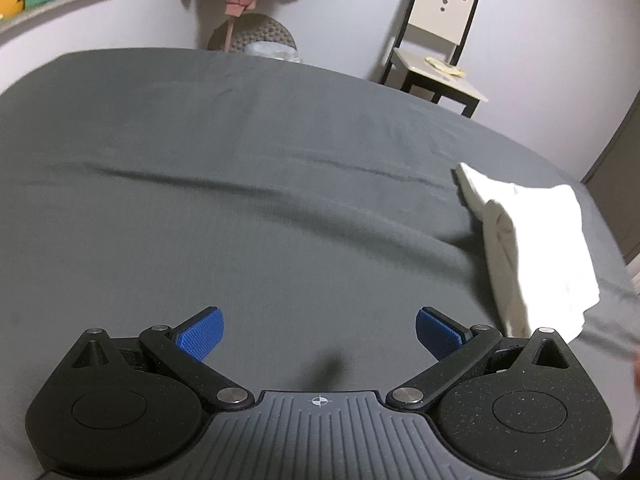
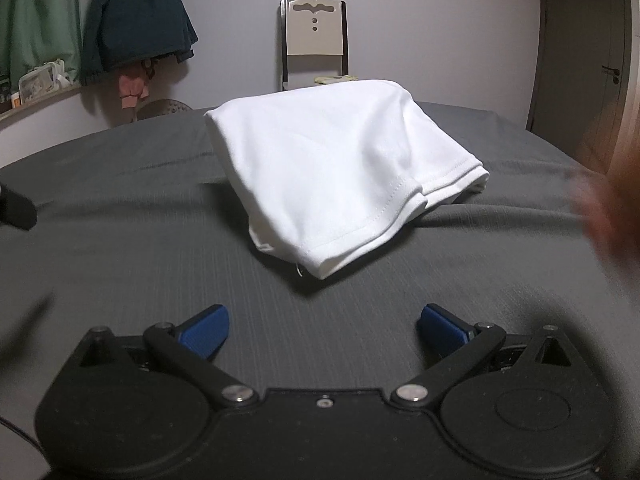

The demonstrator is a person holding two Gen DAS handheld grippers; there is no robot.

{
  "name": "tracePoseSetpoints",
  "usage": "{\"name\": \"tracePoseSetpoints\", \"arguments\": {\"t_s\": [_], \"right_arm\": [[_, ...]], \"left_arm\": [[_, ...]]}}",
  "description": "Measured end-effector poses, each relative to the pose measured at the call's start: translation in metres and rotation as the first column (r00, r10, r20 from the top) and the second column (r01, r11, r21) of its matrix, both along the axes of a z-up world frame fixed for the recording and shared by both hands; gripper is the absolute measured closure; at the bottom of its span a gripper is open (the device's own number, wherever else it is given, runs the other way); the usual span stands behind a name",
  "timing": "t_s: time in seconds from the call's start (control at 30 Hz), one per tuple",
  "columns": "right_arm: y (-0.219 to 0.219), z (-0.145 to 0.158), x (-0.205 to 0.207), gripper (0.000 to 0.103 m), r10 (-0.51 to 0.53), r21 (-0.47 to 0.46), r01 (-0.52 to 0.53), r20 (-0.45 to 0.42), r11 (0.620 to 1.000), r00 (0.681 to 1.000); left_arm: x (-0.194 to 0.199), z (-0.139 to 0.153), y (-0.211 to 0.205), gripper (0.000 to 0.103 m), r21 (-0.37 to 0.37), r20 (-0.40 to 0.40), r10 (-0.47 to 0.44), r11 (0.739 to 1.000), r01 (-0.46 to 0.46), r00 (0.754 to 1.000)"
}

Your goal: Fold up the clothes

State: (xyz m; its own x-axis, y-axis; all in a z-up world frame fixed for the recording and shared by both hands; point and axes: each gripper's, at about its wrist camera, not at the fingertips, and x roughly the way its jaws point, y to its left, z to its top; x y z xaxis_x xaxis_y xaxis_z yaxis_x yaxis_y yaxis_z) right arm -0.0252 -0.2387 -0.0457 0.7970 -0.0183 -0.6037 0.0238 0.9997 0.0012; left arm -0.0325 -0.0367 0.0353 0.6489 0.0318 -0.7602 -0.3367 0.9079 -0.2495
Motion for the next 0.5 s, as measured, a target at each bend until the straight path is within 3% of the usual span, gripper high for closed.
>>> {"name": "tracePoseSetpoints", "arguments": {"t_s": [0.27,0.5], "right_arm": [[-0.016,0.004,-0.004,0.0,0.008,0.0,-0.008,-0.002,1.0,1.0],[-0.021,0.006,-0.003,0.0,0.01,-0.001,-0.01,-0.005,1.0,1.0]], "left_arm": [[0.004,0.0,-0.002,0.0,0.027,0.015,-0.023,0.999,0.023,1.0],[0.009,-0.004,-0.006,0.0,-0.03,-0.006,-0.012,0.999,0.012,1.0]]}}
